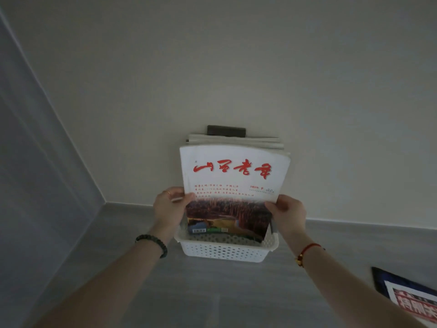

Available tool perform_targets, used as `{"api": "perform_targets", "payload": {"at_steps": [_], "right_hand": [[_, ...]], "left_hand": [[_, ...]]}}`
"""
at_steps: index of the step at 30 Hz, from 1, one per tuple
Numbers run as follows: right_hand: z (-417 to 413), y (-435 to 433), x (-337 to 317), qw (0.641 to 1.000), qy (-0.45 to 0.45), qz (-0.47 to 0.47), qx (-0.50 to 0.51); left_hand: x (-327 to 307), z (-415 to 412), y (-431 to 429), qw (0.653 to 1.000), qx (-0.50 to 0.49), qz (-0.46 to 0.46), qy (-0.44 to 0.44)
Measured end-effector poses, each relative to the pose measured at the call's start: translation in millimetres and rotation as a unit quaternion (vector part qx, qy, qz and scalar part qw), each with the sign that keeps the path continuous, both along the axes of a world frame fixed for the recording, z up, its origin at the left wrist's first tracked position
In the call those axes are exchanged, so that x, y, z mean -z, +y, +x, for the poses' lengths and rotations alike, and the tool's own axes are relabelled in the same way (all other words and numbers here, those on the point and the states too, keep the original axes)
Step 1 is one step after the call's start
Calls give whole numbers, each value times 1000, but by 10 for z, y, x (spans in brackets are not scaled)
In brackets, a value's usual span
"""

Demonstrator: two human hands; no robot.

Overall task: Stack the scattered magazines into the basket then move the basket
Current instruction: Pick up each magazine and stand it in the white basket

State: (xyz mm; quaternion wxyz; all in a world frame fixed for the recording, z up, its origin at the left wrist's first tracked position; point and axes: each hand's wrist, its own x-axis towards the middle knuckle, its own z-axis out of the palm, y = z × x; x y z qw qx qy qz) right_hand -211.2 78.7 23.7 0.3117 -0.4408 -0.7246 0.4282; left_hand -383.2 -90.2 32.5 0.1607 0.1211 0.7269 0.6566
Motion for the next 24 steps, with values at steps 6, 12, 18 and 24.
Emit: {"api": "perform_targets", "payload": {"at_steps": [6, 12, 18, 24], "right_hand": [[-100, 125, -7, 999, 5, 35, 2], [-356, 238, -491, 985, 167, 22, -36], [-480, 366, -612, 990, 124, -60, -38], [-523, 259, -600, 979, 180, -89, -16]], "left_hand": [[134, -78, 116, 999, -4, 32, -13], [-297, -81, 328, 987, 86, 113, 73], [-636, -254, 594, 992, 69, 99, 29], [-553, -247, 611, 996, 23, 89, 6]]}}
